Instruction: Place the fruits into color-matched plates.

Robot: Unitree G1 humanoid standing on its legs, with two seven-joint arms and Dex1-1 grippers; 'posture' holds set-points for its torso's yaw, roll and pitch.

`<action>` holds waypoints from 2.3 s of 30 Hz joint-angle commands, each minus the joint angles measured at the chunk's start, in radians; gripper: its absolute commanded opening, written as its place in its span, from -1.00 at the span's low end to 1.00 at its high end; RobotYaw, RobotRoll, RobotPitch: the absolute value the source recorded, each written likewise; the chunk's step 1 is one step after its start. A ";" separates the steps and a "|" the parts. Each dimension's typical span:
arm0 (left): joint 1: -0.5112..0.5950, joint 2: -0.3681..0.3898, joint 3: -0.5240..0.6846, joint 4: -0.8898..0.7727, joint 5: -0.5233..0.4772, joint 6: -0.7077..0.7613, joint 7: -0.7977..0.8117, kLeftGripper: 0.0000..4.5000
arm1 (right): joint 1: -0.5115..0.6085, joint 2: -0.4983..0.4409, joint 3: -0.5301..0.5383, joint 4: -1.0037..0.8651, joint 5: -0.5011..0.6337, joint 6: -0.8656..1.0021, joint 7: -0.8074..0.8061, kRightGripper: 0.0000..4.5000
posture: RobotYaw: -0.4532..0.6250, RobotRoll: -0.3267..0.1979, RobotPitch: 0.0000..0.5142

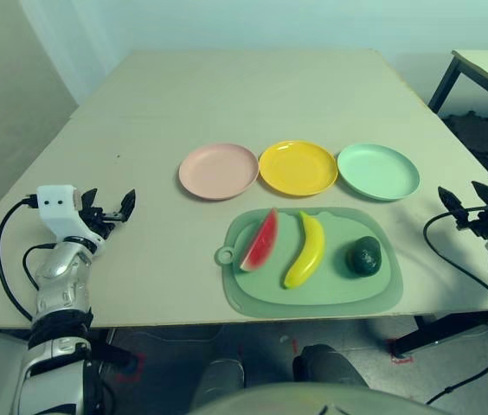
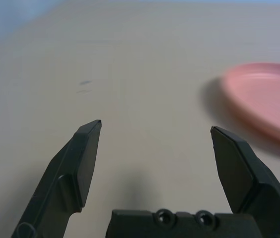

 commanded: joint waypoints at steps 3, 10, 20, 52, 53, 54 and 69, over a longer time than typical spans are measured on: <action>0.066 0.107 -0.021 -0.227 -0.248 0.197 -0.545 0.99 | 0.005 -0.094 0.021 -0.072 -0.018 0.160 0.001 1.00 | -0.37 0.25 -0.87; 0.120 0.219 -0.130 -0.407 -0.264 0.278 -0.868 0.99 | -0.002 -0.275 0.160 -0.273 -0.129 0.298 0.084 1.00 | -0.45 0.25 -0.86; 0.096 0.258 -0.294 -0.386 -0.284 0.179 -0.897 0.99 | -0.141 -0.411 0.556 -0.655 -0.287 -0.032 0.629 1.00 | -0.51 0.25 -0.90; 0.120 0.206 -0.240 -0.375 -0.256 0.172 -0.890 0.99 | -0.366 -0.263 1.192 -0.897 -0.256 -0.006 0.658 1.00 | -0.37 0.25 -0.81; 0.119 0.204 -0.238 -0.377 -0.255 0.174 -0.889 0.99 | -0.364 -0.259 1.195 -0.895 -0.259 -0.007 0.658 1.00 | -0.37 0.25 -0.81; 0.117 0.203 -0.237 -0.378 -0.254 0.175 -0.889 0.99 | -0.364 -0.257 1.199 -0.894 -0.261 -0.008 0.658 1.00 | -0.37 0.25 -0.81; 0.110 0.205 -0.219 -0.368 -0.231 0.179 -0.890 1.00 | -0.305 -0.221 1.195 -0.927 -0.284 0.055 0.658 0.78 | -0.37 0.25 -0.79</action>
